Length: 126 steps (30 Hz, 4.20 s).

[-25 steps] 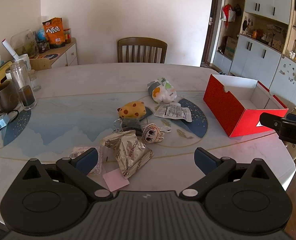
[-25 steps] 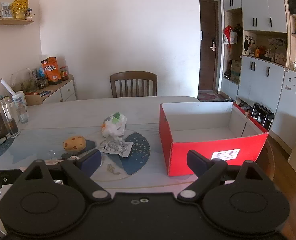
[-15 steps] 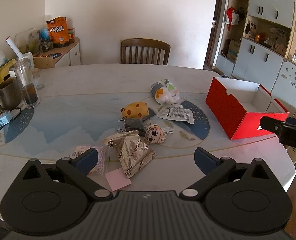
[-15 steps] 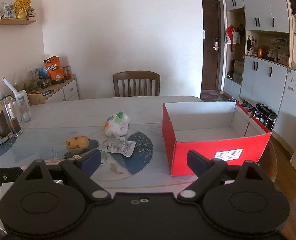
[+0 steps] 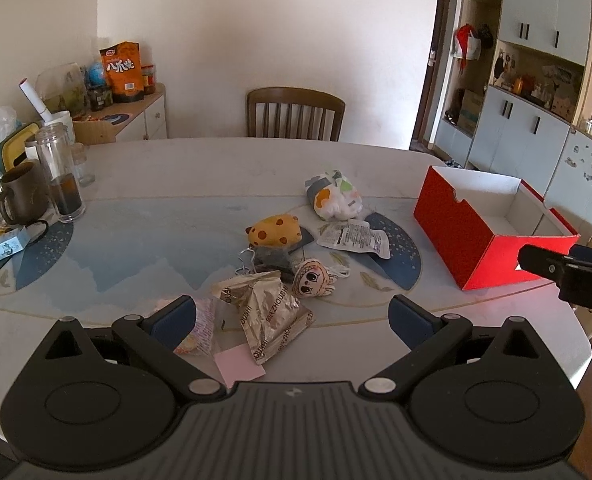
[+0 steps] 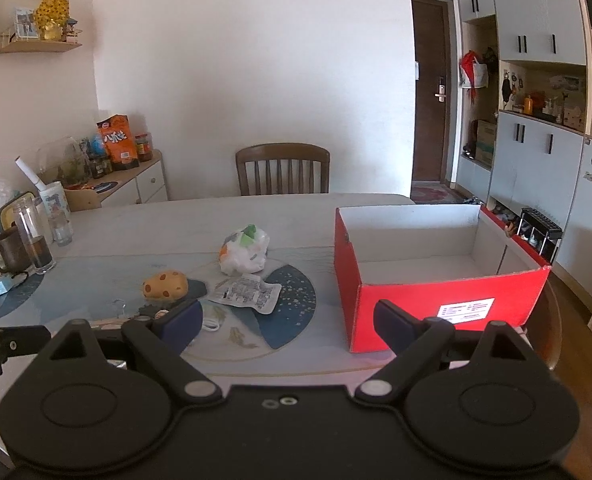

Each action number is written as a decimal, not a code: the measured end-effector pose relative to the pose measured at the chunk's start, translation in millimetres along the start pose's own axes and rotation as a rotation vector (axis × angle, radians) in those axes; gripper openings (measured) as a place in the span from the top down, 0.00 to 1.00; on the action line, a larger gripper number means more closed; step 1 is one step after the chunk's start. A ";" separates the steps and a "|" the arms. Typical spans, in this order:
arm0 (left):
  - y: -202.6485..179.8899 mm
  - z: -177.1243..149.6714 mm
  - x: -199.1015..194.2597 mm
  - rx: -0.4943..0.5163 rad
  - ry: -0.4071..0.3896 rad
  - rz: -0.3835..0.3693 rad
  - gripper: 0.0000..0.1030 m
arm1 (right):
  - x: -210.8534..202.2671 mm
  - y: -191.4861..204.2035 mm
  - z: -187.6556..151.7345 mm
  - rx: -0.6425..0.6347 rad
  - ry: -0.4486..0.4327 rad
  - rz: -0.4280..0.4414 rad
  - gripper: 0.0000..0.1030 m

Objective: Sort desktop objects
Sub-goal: 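Move both tools toward the snack bags on the table, then grasp the pink-and-white bread bag with left tool while right grasps silver foil bag, then carry both held bags over the open red box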

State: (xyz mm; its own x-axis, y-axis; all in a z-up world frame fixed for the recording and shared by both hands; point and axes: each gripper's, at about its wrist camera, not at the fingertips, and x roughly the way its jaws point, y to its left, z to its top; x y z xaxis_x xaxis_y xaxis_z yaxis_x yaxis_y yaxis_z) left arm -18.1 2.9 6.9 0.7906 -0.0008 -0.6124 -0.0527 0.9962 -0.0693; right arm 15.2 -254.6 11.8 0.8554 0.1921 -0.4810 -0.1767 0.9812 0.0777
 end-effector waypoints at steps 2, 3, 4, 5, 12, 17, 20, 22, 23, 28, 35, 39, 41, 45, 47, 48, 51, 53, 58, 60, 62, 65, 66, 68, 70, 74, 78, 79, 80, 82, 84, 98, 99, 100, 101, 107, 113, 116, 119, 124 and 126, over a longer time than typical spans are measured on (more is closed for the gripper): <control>-0.5 0.5 0.3 0.004 -0.002 0.003 0.00 | 0.1 0.4 -0.2 -0.003 0.002 0.017 0.10; -0.8 0.8 0.6 0.009 -0.004 0.006 0.00 | 0.3 0.8 -0.4 -0.006 0.005 0.026 0.10; -1.0 1.4 1.0 0.017 -0.006 0.009 0.00 | 0.6 1.8 -0.8 -0.012 0.007 0.039 0.10; -1.0 2.4 1.2 0.023 -0.007 0.012 0.00 | 1.2 3.4 -1.1 -0.022 0.011 0.056 0.10; 11.4 1.2 10.0 0.026 -0.015 0.048 0.00 | 4.6 21.4 -4.1 -0.107 0.022 0.143 0.10; 31.2 -0.6 22.7 0.024 -0.007 0.073 0.00 | 14.2 37.5 -4.9 -0.145 0.040 0.188 0.11; 43.8 -3.9 36.1 0.028 0.008 0.076 0.00 | 24.0 48.7 -6.0 -0.166 0.050 0.206 0.11; 52.7 -6.7 47.6 0.029 0.024 0.079 0.00 | 33.2 56.7 -7.2 -0.179 0.057 0.211 0.12; 57.1 -8.2 53.5 0.027 0.033 0.080 0.00 | 38.3 61.7 -8.0 -0.187 0.061 0.209 0.12; 77.7 -17.0 82.3 0.023 0.070 0.088 0.00 | 62.4 83.6 -14.5 -0.217 0.076 0.209 0.12; 99.1 -22.6 116.9 0.023 0.123 0.088 0.00 | 97.8 112.7 -22.1 -0.240 0.135 0.216 0.12; 109.3 -25.4 131.6 0.024 0.159 0.077 0.00 | 114.3 130.4 -27.7 -0.264 0.165 0.230 0.12; 114.1 -26.3 137.4 0.022 0.177 0.067 0.00 | 121.2 137.9 -30.8 -0.278 0.182 0.238 0.13; 123.2 -31.6 149.1 0.010 0.222 0.037 0.00 | 135.3 151.7 -34.9 -0.295 0.215 0.245 0.13; 125.6 -34.5 152.1 0.011 0.232 0.020 0.00 | 142.4 156.2 -34.6 -0.289 0.230 0.236 0.14; 127.3 -35.0 153.2 0.006 0.236 0.015 0.02 | 145.1 157.8 -34.2 -0.283 0.237 0.238 0.14; 136.0 -35.0 157.9 -0.013 0.252 0.007 0.04 | 151.4 163.0 -35.6 -0.280 0.253 0.243 0.16; 140.9 -34.9 160.1 -0.024 0.260 -0.017 0.07 | 157.6 166.5 -36.8 -0.277 0.275 0.239 0.20; 144.9 -33.2 161.2 -0.005 0.253 -0.048 0.12 | 169.8 174.9 -38.0 -0.266 0.324 0.253 0.45; 147.6 -31.5 160.4 -0.005 0.252 -0.065 0.16 | 171.1 176.0 -36.6 -0.257 0.328 0.252 0.46; 148.3 -30.2 159.2 0.009 0.250 -0.073 0.19 | 171.3 177.9 -34.8 -0.258 0.336 0.252 0.50; 149.3 -27.8 157.1 0.025 0.245 -0.087 0.23 | 170.4 178.4 -32.3 -0.256 0.345 0.254 0.58; 149.5 -26.7 156.1 0.027 0.244 -0.092 0.24 | 169.3 178.7 -31.3 -0.262 0.346 0.253 0.60; 150.1 -24.6 153.5 0.032 0.238 -0.103 0.25 | 168.1 177.6 -30.2 -0.264 0.352 0.242 0.60; 150.7 -23.0 149.9 0.039 0.227 -0.107 0.26 | 166.1 175.7 -28.5 -0.261 0.352 0.236 0.61; 151.8 -17.0 142.0 0.046 0.207 -0.113 0.26 | 158.9 174.2 -23.5 -0.256 0.337 0.227 0.61; 150.8 -8.5 133.4 0.061 0.184 -0.122 0.26 | 149.1 171.3 -14.6 -0.243 0.310 0.220 0.61; 149.9 -5.8 131.1 0.065 0.177 -0.127 0.26 | 146.4 170.3 -12.0 -0.238 0.303 0.219 0.61; 148.8 -2.9 129.2 0.069 0.170 -0.131 0.26 | 143.7 169.3 -9.5 -0.235 0.295 0.218 0.61; 144.8 2.7 124.7 0.081 0.154 -0.141 0.26 | 137.0 167.4 -3.9 -0.231 0.277 0.212 0.61; 139.7 7.9 119.8 0.097 0.137 -0.151 0.26 | 130.5 163.9 1.4 -0.217 0.261 0.209 0.61; 73.9 45.8 100.7 0.162 0.052 -0.190 0.26 | 97.4 102.4 28.6 -0.107 0.158 0.162 0.61; 67.7 48.6 100.1 0.163 0.048 -0.191 0.26 | 95.7 94.7 31.5 -0.101 0.152 0.162 0.61; 60.1 52.2 99.8 0.164 0.043 -0.192 0.26 | 94.5 87.7 34.1 -0.095 0.147 0.163 0.61; 53.6 54.8 99.8 0.163 0.040 -0.194 0.26 | 93.4 79.8 37.0 -0.088 0.141 0.163 0.61; -0.1 72.5 101.7 0.167 0.013 -0.214 0.26 | 87.6 33.7 51.3 -0.072 0.113 0.169 0.61; -53.0 87.5 110.9 0.171 -0.013 -0.228 0.26 | 87.8 -12.3 64.9 -0.066 0.086 0.160 0.61; -77.1 94.1 117.6 0.180 -0.025 -0.232 0.26 | 89.5 -38.3 70.6 -0.055 0.068 0.154 0.61; -100.1 100.3 124.8 0.195 -0.031 -0.238 0.26 | 91.4 -59.4 74.4 -0.046 0.053 0.148 0.61; -135.7 112.4 134.6 0.220 -0.043 -0.260 0.26 | 94.3 -92.2 81.2 -0.029 0.035 0.137 0.61; -148.4 116.6 139.9 0.230 -0.042 -0.266 0.26 | 95.4 -103.9 83.7 -0.024 0.029 0.129 0.61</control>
State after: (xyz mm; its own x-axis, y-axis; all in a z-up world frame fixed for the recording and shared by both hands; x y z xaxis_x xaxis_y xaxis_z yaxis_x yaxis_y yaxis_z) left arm 171.4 -134.9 23.3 0.7827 -0.2642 -0.5636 0.2937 0.9551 -0.0398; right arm 155.9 -336.7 30.9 0.8105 0.3160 -0.4931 -0.2965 0.9475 0.1198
